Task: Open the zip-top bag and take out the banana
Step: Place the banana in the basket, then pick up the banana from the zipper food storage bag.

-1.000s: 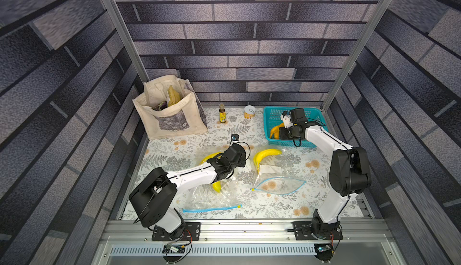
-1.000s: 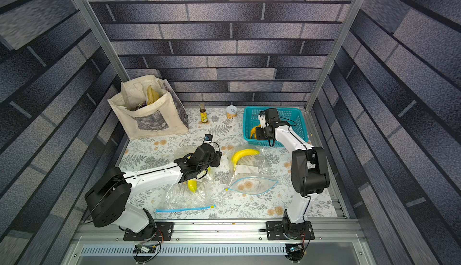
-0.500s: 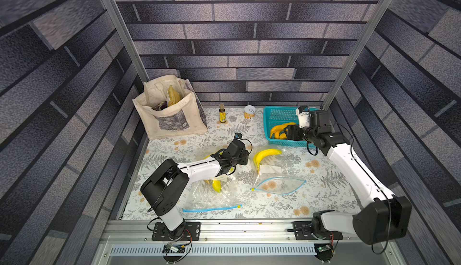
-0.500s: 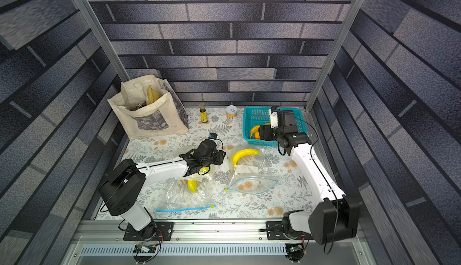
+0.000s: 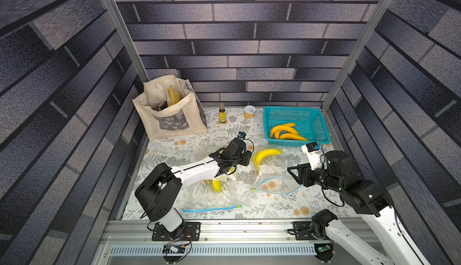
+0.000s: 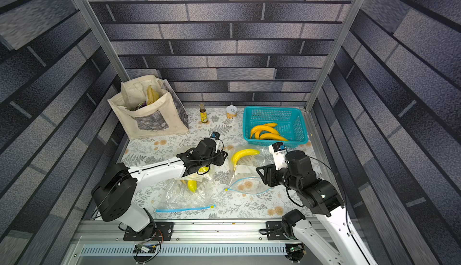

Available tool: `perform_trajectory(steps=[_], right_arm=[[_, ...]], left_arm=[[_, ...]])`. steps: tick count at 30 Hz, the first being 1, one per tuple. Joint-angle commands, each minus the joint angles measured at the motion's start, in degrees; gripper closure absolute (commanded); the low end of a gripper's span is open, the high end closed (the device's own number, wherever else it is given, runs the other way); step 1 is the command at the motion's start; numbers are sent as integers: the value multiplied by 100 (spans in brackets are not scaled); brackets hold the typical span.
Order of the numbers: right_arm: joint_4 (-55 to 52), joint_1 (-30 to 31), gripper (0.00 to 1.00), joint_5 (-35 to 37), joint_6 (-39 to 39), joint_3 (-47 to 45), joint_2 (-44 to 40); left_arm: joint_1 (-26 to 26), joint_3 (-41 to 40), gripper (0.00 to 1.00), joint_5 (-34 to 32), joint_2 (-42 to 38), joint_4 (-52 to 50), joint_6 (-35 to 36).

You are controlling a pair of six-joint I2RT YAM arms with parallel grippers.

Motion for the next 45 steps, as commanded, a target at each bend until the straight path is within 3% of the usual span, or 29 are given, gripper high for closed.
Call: perform_trajectory(steps=[1,5,8,15,24,29,33,38,45], right_arm=[[-412,45,40,37,320,-114,-111],[-347,49,41,-61,320,-220,-95],[-222,49,41,-158,328,-291,-35],[-129,49,41,-53,281,-194,-15],[-45,49,42,-154,368,-326,38],[-42,63,47,-345,405,-549,-107],[-49,284,50,-294,478,-564,-397],[108,1028,53,264,809,-700,-360],[1131,2234,53,1415,1264,-1247,178]], left_arm=[[-589,-198,46,-157,-819,-644,867],[-1111,-717,46,-137,-1460,-625,889],[-1517,-835,46,-483,-1657,-769,915],[-1869,-760,46,-566,-1216,-865,1028],[-1905,-583,47,-562,-643,-569,1065],[-1888,-459,62,-563,-413,-447,1026],[-1888,-410,81,-523,-289,-343,943],[-1858,-366,88,-728,-224,-287,708],[-1896,-365,92,-1071,-425,-308,494]])
